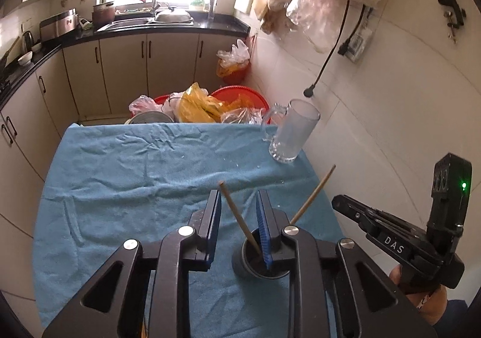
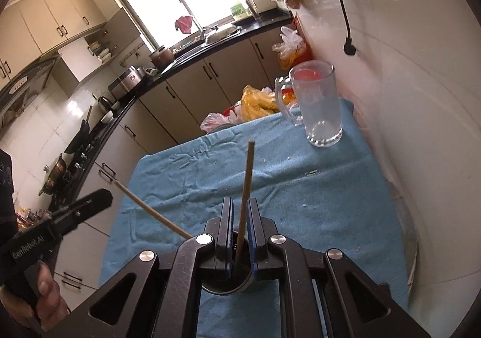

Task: Organize utensils
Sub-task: 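Carry the chopstick over the grey holder cup and drop it in, then return the right gripper to the chopsticks and open it over one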

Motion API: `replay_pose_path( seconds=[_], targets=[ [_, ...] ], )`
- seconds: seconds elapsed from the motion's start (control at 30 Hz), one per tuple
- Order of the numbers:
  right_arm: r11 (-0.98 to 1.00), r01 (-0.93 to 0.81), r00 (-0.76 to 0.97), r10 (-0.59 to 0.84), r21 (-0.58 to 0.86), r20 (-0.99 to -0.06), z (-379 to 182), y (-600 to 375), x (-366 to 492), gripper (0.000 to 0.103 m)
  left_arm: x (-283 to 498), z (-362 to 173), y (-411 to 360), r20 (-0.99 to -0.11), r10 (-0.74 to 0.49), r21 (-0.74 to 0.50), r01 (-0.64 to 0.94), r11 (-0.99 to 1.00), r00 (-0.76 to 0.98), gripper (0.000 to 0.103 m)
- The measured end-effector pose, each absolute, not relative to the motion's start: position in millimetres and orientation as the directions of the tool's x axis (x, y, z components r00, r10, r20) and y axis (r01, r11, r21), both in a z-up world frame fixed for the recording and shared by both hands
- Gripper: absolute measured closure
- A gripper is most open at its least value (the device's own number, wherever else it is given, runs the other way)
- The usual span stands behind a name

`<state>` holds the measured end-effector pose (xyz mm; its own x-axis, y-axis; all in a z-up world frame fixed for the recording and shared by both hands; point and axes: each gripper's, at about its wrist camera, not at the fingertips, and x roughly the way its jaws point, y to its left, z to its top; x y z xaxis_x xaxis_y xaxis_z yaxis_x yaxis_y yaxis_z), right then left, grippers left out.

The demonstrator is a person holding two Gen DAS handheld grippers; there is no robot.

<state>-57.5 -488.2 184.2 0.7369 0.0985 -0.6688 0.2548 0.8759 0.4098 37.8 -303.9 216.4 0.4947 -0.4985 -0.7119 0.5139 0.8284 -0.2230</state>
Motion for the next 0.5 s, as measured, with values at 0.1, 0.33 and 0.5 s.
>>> replay_pose_path(
  seconds=[0.1,0.33,0.5],
  targets=[
    [0.873,0.259,0.744,0.092,0.413,-0.661,191,-488,-64,0.084,36,227,-292,-0.695,-0.502,-0.228,0.505,0.833,0.515,0.077],
    [0.849,0.279,0.768,0.084,0.449,-0.635,207,-485,-92,0.079,24,243,-251,-0.666,-0.501,-0.244,0.474,0.846,0.553,0.071],
    [0.838,0.269,0.765,0.114,0.476,-0.633,209,-466,-110,0.074,12,238,-213,-0.665,-0.483,-0.249,0.441,0.862,0.57,0.068]
  ],
)
